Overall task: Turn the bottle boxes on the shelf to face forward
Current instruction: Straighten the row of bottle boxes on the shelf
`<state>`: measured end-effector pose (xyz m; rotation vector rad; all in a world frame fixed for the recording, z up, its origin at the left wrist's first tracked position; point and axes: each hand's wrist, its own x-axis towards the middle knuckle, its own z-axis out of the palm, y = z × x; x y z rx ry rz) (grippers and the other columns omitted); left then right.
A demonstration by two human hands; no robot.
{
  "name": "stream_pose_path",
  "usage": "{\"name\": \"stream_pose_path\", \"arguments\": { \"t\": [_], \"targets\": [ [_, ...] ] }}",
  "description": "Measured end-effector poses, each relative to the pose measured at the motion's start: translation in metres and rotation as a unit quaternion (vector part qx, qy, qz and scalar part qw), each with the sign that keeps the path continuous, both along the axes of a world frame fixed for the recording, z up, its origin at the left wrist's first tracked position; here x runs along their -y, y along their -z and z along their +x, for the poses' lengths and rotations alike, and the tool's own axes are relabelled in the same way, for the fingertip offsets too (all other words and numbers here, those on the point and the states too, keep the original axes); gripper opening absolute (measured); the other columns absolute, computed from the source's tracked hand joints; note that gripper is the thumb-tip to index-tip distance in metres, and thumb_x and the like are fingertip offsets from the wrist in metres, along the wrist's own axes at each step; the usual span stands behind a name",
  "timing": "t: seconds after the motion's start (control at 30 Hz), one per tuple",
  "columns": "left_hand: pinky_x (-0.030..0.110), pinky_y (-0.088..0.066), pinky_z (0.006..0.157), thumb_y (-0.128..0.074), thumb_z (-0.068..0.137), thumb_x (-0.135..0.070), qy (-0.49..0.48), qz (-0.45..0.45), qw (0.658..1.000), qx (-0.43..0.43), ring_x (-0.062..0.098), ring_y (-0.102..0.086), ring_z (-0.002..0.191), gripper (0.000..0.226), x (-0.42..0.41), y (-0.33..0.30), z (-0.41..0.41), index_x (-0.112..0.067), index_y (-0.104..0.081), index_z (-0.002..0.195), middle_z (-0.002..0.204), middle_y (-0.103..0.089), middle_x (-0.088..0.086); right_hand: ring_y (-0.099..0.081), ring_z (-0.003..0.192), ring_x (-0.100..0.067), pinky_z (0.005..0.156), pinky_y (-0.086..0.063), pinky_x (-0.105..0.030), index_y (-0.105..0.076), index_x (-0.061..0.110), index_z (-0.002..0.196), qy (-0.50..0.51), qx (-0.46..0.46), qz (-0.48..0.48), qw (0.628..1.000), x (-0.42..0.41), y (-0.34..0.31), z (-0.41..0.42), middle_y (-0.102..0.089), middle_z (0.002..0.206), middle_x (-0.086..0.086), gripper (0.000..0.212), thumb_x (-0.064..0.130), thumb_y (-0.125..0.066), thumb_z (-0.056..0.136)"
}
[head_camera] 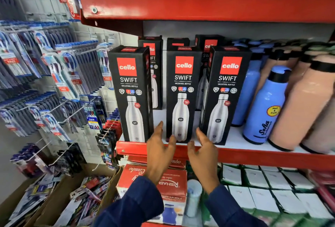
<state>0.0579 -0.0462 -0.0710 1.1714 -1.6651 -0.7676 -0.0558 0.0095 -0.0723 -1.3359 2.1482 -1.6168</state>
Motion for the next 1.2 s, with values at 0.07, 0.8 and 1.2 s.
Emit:
{"name": "stream_pose_path", "arguments": {
  "t": [0.07, 0.8, 1.2],
  "targets": [
    [0.037, -0.049, 0.106, -0.057, 0.083, -0.033, -0.009, 0.004, 1.0, 0.007, 0.021, -0.06, 0.126, 0.067, 0.003, -0.002, -0.007, -0.01, -0.044, 0.144, 0.136, -0.064, 0.006, -0.072, 0.071, -0.025, 0.069, -0.046, -0.014, -0.051, 0.008, 0.14, -0.011, -0.031, 0.029, 0.999, 0.005, -0.003, -0.002, -0.074, 0.114, -0.018, 0.05, 0.013, -0.06, 0.091],
    [0.006, -0.038, 0.073, -0.06, 0.094, -0.016, -0.038, -0.008, 0.998, 0.051, 0.008, -0.059, 0.074, 0.051, -0.028, -0.007, 0.001, -0.005, -0.048, 0.142, 0.129, -0.068, 0.015, -0.064, 0.102, -0.003, 0.077, -0.037, 0.005, -0.055, 0.012, 0.136, -0.081, -0.031, 0.04, 0.995, -0.006, 0.006, -0.011, -0.071, 0.123, -0.005, 0.046, 0.008, -0.059, 0.091],
    [0.006, -0.045, 0.085, -0.064, 0.084, 0.0, -0.039, -0.19, 0.98, -0.037, -0.001, -0.06, 0.1, 0.032, -0.05, -0.012, -0.028, -0.017, -0.067, 0.111, 0.104, -0.065, -0.004, -0.069, 0.085, 0.002, 0.076, -0.049, -0.005, -0.072, 0.019, 0.1, 0.015, 0.051, -0.109, 0.993, -0.036, 0.003, -0.059, -0.075, 0.09, 0.01, 0.028, -0.002, -0.064, 0.084]
  ]
}}
